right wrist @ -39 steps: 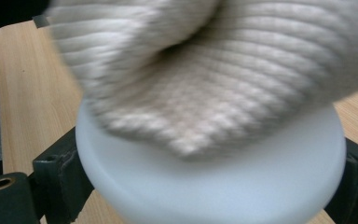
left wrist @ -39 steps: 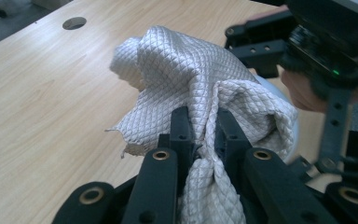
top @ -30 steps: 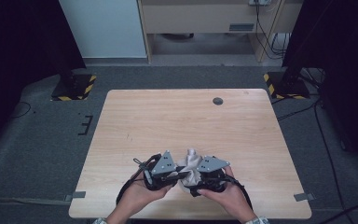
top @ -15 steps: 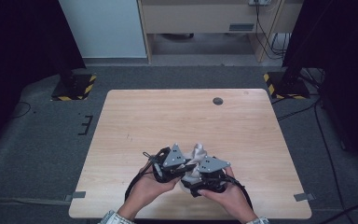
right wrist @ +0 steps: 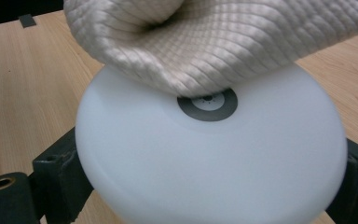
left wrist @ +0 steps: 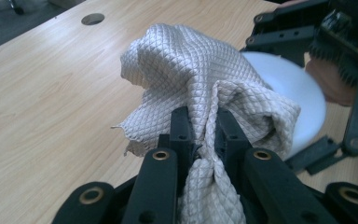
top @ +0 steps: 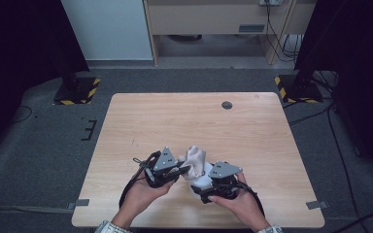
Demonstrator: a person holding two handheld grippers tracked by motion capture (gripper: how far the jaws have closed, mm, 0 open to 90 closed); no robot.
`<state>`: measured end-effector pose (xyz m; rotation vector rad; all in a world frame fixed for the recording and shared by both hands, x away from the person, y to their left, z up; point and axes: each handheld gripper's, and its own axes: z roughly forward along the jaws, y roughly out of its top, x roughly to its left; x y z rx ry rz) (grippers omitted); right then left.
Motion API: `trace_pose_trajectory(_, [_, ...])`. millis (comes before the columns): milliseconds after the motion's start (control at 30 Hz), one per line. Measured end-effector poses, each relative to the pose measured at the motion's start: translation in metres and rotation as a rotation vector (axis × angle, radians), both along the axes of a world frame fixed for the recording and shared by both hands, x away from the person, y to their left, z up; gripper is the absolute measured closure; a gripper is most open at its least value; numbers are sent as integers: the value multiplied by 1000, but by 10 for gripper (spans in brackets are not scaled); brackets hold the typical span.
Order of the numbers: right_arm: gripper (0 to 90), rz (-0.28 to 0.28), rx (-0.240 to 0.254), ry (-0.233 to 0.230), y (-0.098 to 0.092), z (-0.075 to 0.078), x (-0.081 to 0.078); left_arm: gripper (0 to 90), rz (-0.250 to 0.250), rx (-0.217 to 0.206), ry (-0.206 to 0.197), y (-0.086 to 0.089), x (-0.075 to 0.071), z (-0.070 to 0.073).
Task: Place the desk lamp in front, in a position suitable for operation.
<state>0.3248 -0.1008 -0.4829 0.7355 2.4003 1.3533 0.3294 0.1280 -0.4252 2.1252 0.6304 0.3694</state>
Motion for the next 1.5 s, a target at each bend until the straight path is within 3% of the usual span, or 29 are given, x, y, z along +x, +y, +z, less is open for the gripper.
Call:
trace_pose_trajectory(200, [87, -2, -4, 3, -2, 0, 0, 791, 7, -2, 23, 0, 3, -13])
trace_pose_trajectory(300, [87, -1, -1, 2, -2, 0, 0, 791, 15, -23, 32, 0, 4, -16])
trace_pose_trajectory(633, [51, -21, 15, -9, -11, 5, -6, 790, 22, -31, 1, 2, 0, -9])
trace_pose_trajectory(767, [85, -18, 9, -24, -12, 10, -9, 790, 17, -35, -6, 0, -1, -6])
trace_pose_trajectory(833, [88, -17, 2, -20, -12, 11, -9, 790, 13, -12, -6, -3, 0, -8])
trace_pose_trajectory(900, [89, -17, -1, -18, -12, 11, -8, 790, 17, 6, 2, -6, 2, -13])
trace_pose_trajectory(1167, [91, -7, 0, -17, -13, 11, -8, 790, 17, -27, 44, -6, 12, -36])
trace_pose_trajectory(1500, [91, -1, -2, -17, -14, 11, -7, 791, 9, 50, 89, -11, 14, -64])
